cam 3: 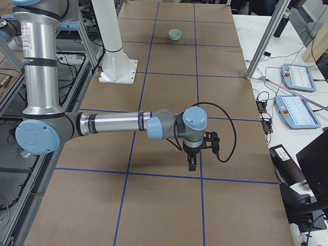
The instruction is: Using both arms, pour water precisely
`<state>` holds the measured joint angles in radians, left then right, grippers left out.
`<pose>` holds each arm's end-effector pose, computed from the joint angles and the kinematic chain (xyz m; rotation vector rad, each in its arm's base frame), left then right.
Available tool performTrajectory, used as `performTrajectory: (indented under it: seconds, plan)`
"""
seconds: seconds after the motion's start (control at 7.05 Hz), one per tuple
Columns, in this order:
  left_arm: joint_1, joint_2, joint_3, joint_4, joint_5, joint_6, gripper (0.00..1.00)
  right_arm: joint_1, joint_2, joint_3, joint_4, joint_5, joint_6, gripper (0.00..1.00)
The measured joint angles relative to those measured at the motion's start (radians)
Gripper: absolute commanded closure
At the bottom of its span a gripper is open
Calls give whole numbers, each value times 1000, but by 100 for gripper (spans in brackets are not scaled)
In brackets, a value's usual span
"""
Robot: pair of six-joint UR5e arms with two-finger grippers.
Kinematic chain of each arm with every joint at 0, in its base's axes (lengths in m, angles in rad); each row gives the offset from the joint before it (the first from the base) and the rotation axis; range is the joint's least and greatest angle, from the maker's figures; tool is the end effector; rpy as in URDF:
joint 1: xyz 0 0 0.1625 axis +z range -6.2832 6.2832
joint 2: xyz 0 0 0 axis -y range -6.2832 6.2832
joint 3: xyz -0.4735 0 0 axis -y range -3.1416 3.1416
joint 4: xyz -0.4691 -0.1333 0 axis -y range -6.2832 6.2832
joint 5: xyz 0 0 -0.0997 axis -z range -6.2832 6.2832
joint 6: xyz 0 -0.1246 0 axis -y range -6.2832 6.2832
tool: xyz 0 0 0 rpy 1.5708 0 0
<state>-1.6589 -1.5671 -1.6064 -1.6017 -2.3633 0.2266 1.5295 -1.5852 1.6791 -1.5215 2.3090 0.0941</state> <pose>-0.0947 -0.5660 0.7021 0.1831 0.7739 0.1560 0.0258 -0.5736 0.6690 0.0865 -0.7444 -0.0025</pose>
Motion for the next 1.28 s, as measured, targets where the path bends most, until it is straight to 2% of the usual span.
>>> performTrajectory:
  seconds: [1.28]
  plan:
    - [14,-6,2,-87,-4,3,0,-2,-6,14,1,-2,4,0]
